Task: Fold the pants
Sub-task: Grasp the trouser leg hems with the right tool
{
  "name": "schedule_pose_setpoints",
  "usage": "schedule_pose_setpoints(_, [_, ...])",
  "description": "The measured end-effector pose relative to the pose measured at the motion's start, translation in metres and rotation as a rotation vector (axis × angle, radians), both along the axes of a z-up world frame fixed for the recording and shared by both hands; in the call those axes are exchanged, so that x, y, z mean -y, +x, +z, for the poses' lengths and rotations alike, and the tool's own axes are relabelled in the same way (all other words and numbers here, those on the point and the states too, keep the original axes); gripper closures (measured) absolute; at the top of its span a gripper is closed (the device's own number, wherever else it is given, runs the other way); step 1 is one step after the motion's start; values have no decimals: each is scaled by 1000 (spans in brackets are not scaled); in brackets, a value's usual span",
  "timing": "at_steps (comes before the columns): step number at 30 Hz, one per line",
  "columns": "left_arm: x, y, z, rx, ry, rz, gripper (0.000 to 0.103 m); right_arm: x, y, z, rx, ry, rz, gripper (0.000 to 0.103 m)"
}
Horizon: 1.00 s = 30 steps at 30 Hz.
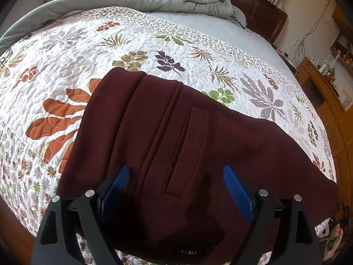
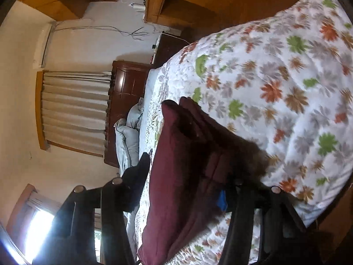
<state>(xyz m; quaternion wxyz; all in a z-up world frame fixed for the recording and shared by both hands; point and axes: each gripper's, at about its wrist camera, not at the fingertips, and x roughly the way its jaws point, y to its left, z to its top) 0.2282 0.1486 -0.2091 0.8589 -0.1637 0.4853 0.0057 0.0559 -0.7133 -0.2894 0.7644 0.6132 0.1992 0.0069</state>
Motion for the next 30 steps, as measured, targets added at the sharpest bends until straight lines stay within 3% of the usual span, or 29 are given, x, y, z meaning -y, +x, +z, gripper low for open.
schedule_pose_setpoints(7, [-1,0,1,5,-13,-3,15,-2,14,15,-109,-75,39,84])
schedule_pose_setpoints(12, [-4,-2,2,13,-37,-8,15,-14,23,51,-151,-195,44,86])
schedule_pose_setpoints(23, [-8,-14,17,52,-134,-32,15,-111,48,180,-152,-701,118,86])
schedule_pose_setpoints(30, [-10,-23,26,84,-138,-57,15,-163,62,214,-131,-858,165,86])
